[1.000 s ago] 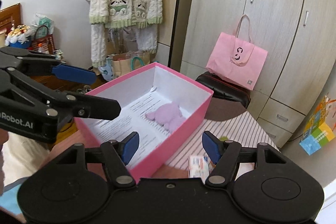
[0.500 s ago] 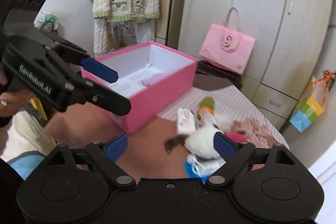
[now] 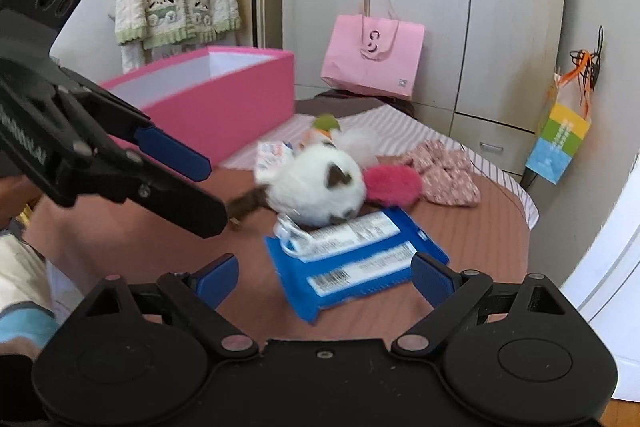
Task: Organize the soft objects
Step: 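Move the left gripper to the blue snack packet and close on it, then lift the blue packet with the left gripper and carry it over the box, then lower the packet into the box beside the bunny and open the left gripper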
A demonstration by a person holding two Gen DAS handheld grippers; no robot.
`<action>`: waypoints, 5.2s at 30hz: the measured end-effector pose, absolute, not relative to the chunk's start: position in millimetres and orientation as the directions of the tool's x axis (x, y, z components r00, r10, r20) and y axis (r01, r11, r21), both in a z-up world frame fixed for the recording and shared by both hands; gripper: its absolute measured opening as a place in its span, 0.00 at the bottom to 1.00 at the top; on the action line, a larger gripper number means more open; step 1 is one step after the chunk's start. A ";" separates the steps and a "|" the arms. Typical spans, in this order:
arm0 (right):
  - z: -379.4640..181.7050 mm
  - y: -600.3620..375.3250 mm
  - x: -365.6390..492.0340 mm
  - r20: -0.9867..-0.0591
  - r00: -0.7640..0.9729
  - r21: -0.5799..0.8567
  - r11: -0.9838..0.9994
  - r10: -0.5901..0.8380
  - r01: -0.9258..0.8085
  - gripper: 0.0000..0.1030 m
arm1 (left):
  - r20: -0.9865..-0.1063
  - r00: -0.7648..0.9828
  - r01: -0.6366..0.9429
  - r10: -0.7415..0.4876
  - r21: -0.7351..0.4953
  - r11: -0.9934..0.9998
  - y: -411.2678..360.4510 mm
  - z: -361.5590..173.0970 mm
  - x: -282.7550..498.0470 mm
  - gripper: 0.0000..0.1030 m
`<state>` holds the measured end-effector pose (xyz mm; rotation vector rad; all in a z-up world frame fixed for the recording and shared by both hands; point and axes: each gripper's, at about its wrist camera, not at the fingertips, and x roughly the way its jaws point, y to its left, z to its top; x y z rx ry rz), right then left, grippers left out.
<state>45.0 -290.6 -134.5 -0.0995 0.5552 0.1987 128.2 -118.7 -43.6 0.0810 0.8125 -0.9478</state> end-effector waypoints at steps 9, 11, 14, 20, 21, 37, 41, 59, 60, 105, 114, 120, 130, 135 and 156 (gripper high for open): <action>-168.5 -289.8 60.8 -0.525 0.843 -0.147 0.964 0.114 -0.222 0.92 | -0.629 0.274 0.770 -0.728 -0.310 0.557 -161.5 -69.0 140.9 0.71; -172.7 -285.8 64.2 -0.523 0.846 -0.174 0.958 0.105 -0.227 0.92 | -0.645 0.305 0.757 -0.700 -0.281 0.589 -168.0 -73.2 144.5 0.71; -177.5 -282.3 69.4 -0.522 0.847 -0.198 0.951 0.100 -0.235 0.92 | -0.649 0.384 0.762 -0.657 -0.179 0.622 -174.9 -78.4 144.2 0.71; -178.3 -289.4 69.8 -0.526 0.843 -0.181 0.953 0.114 -0.242 0.92 | -0.711 0.311 0.730 -0.631 -0.246 0.638 -171.2 -93.0 158.7 0.71; -178.5 -291.2 68.8 -0.526 0.843 -0.182 0.954 0.111 -0.239 0.92 | -0.713 0.309 0.724 -0.629 -0.252 0.642 -169.8 -94.2 160.7 0.71; -189.9 -316.4 79.0 -0.529 0.829 0.010 0.978 0.184 -0.210 0.92 | -0.664 0.336 0.714 -0.668 -0.283 0.640 -183.9 -109.1 164.8 0.60; -190.4 -312.9 79.9 -0.534 0.828 0.013 0.980 0.174 -0.198 0.90 | -0.667 0.347 0.700 -0.660 -0.285 0.655 -184.5 -109.3 165.2 0.60; -197.9 -292.3 58.2 -0.453 0.885 0.009 0.993 0.110 -0.119 0.75 | -0.691 0.315 0.781 -0.651 -0.200 0.591 -195.8 -104.0 125.4 0.58; -199.7 -291.0 55.5 -0.441 0.891 0.009 0.994 0.106 -0.113 0.74 | -0.695 0.319 0.784 -0.645 -0.189 0.591 -197.0 -104.0 122.4 0.58; -106.6 -153.2 -10.1 -0.542 0.770 -0.007 0.915 0.336 -0.404 0.70 | -0.716 0.403 0.547 -0.570 -0.311 0.777 -32.0 -16.1 40.9 0.57; -77.0 -113.6 14.6 -0.518 0.747 0.030 0.882 0.416 -0.470 0.71 | -0.686 0.485 0.493 -0.543 -0.298 0.817 18.8 14.7 54.0 0.57; -57.9 -85.4 37.6 -0.486 0.762 -0.001 0.871 0.428 -0.491 0.71 | -0.645 0.545 0.472 -0.536 -0.293 0.831 46.1 30.0 73.7 0.57; -40.2 -60.4 96.5 -0.461 0.784 -0.028 0.876 0.416 -0.481 0.71 | -0.600 0.594 0.455 -0.536 -0.298 0.839 69.4 41.0 131.9 0.57; -40.8 -59.4 136.2 -0.480 0.774 -0.013 0.878 0.413 -0.478 0.71 | -0.599 0.584 0.444 -0.548 -0.329 0.834 72.4 33.6 174.3 0.57; -79.8 -58.1 228.4 -0.675 0.667 -0.042 0.887 0.314 -0.460 0.74 | -0.682 0.463 0.311 -0.566 -0.473 0.824 65.5 -31.9 270.5 0.61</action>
